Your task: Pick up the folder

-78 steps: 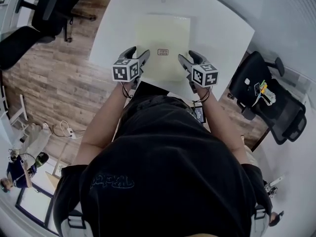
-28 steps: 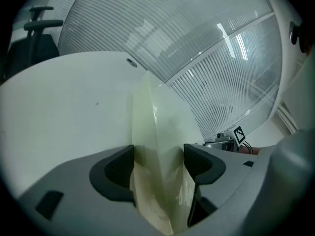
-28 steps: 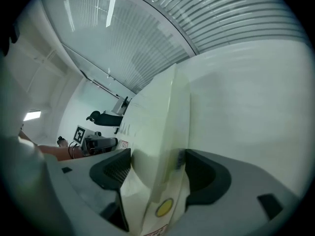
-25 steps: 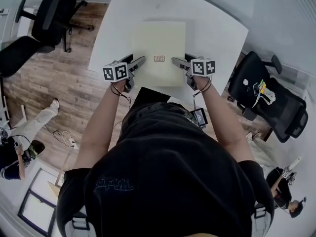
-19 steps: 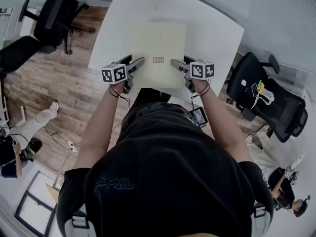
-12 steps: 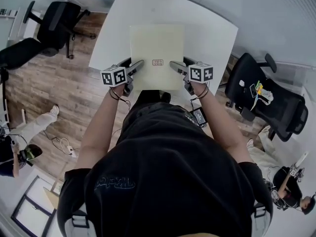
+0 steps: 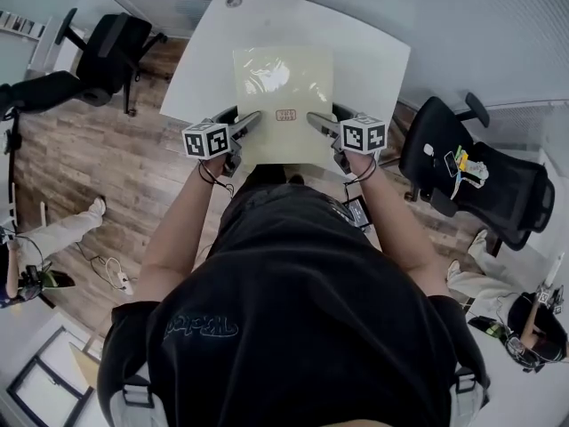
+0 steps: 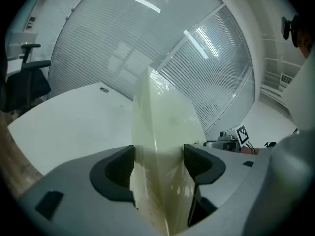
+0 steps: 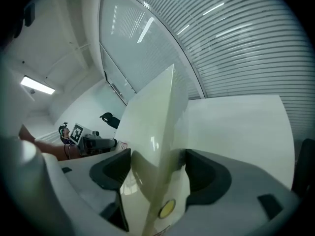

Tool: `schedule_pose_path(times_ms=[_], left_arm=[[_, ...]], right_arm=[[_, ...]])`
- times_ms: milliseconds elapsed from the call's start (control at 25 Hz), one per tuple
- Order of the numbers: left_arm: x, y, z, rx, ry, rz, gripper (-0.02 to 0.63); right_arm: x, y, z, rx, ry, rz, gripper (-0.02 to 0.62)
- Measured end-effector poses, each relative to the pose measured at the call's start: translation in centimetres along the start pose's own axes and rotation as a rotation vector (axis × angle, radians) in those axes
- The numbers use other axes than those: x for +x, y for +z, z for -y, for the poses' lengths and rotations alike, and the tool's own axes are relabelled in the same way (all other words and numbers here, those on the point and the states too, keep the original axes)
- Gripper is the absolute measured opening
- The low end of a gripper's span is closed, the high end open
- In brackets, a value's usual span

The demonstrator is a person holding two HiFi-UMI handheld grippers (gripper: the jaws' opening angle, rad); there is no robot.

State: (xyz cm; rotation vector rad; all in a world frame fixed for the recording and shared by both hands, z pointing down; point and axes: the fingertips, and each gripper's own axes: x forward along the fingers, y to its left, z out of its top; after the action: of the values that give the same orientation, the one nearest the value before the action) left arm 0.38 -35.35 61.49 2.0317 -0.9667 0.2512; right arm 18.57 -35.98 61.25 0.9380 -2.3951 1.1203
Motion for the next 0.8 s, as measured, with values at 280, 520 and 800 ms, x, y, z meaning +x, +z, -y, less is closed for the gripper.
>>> schedule_pose_path(times_ms=[280,520,800], left_arm=[[-2.1,-1.0,3.6,0.059,0.0,0.026,0.328],[-5.1,-1.6,4.0,0.075,-0.003,0.047,0.328],[-8.0,-2.1,3.3,0.086,-0.006,0.065,0.328]], right_arm=[[-3.5,-1.6,-1.8,-0.005,0.009,0.052,0.337],[-4.0,-2.2,-4.9,-0.032,0.007,0.079,0.337],[-3.4,-3.1,-7.7,-0.04,0.004,0.086,0.337]])
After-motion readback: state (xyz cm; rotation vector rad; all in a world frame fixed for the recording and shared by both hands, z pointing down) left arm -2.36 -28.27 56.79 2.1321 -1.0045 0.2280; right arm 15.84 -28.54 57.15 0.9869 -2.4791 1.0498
